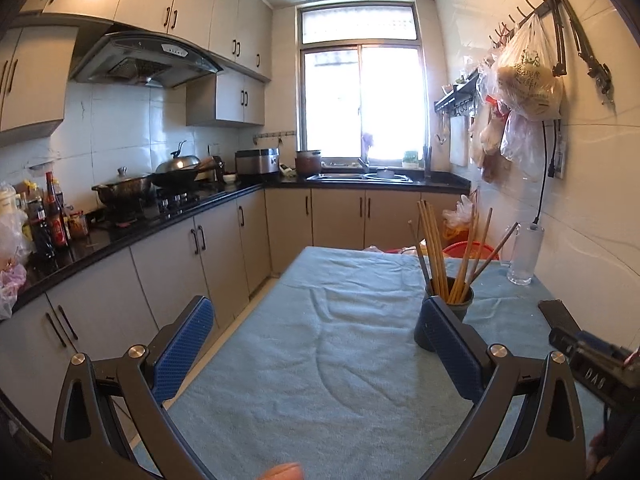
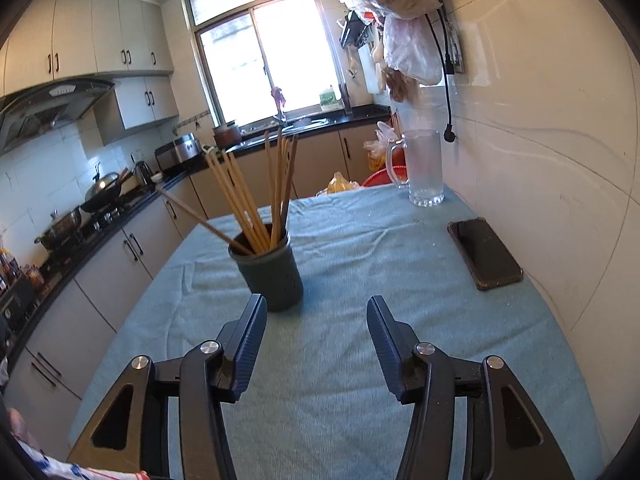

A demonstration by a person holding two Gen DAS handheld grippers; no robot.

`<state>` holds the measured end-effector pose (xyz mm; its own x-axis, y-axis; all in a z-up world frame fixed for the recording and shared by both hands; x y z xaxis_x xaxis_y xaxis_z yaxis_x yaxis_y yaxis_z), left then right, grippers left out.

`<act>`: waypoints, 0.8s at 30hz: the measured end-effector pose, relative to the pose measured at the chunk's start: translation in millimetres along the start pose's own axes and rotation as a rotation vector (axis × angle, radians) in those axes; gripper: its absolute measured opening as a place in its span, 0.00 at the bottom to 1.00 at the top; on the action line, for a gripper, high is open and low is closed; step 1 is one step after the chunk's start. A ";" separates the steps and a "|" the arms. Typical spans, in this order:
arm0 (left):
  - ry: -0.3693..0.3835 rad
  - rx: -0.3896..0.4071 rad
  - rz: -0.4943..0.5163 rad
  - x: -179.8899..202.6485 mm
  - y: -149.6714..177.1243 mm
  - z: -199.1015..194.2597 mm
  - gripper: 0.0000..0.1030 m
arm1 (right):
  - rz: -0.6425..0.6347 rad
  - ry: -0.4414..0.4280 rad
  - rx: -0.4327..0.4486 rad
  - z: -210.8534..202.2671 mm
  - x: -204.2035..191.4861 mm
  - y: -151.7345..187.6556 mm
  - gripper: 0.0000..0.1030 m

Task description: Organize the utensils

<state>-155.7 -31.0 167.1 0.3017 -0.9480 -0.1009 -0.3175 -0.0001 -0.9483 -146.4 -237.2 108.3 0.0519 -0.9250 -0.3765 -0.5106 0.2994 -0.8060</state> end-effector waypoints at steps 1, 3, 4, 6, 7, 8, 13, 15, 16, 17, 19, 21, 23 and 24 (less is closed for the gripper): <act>0.019 -0.014 0.000 0.9 1.8 0.5 1.00 | -0.002 -0.002 -0.007 0.5 -1.8 3.1 0.56; 0.043 -0.053 -0.001 2.4 6.5 3.3 1.00 | -0.010 -0.001 -0.017 2.1 -5.4 6.8 0.57; 0.048 -0.065 -0.001 4.3 8.6 4.9 1.00 | -0.016 0.000 -0.021 3.4 -7.5 8.4 0.58; 0.051 -0.095 0.021 9.0 15.5 7.4 1.00 | -0.035 0.007 -0.030 5.3 -11.5 12.0 0.59; 0.040 -0.104 0.037 12.3 17.9 8.8 1.00 | -0.046 0.010 -0.033 5.8 -13.5 13.6 0.59; 0.026 -0.109 0.058 15.8 21.8 9.7 1.00 | -0.055 0.013 -0.035 5.9 -15.1 14.9 0.60; 0.023 -0.169 0.110 25.8 34.3 18.2 1.00 | -0.089 0.035 -0.044 10.2 -19.6 19.5 0.62; 0.031 -0.194 0.108 26.6 38.3 21.7 1.00 | -0.094 0.044 -0.048 12.2 -18.9 20.5 0.63; 0.031 -0.202 0.108 27.1 40.0 23.4 1.00 | -0.091 0.046 -0.049 12.9 -18.0 21.1 0.64; 0.030 -0.208 0.110 27.0 41.0 24.8 1.00 | -0.085 0.049 -0.053 14.2 -16.2 21.5 0.64; 0.034 -0.224 0.115 28.5 43.2 28.1 1.00 | -0.079 0.054 -0.061 16.3 -15.0 22.2 0.64; 0.041 -0.237 0.116 29.0 45.4 30.2 1.00 | -0.079 0.065 -0.069 19.0 -13.5 23.7 0.65; 0.050 -0.250 0.120 29.8 48.1 32.9 1.00 | -0.083 0.074 -0.075 21.7 -12.7 25.2 0.65; 0.056 -0.258 0.122 30.2 49.7 34.2 1.00 | -0.084 0.076 -0.077 22.3 -13.3 25.8 0.65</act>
<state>-131.6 -48.8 106.6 0.1998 -0.9620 -0.1861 -0.5684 0.0410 -0.8218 -141.1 -212.0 82.4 0.0335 -0.9618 -0.2716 -0.5714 0.2045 -0.7948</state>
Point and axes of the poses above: each gripper's, at about its wrist camera, not at the fingertips, and z roughly the way its jaws point, x to its right, y to its underside, the point moved 2 cm from there along z, roughly the way its jaws point, and after that the axes turned 15 degrees about -y, right-handed, at the moved point
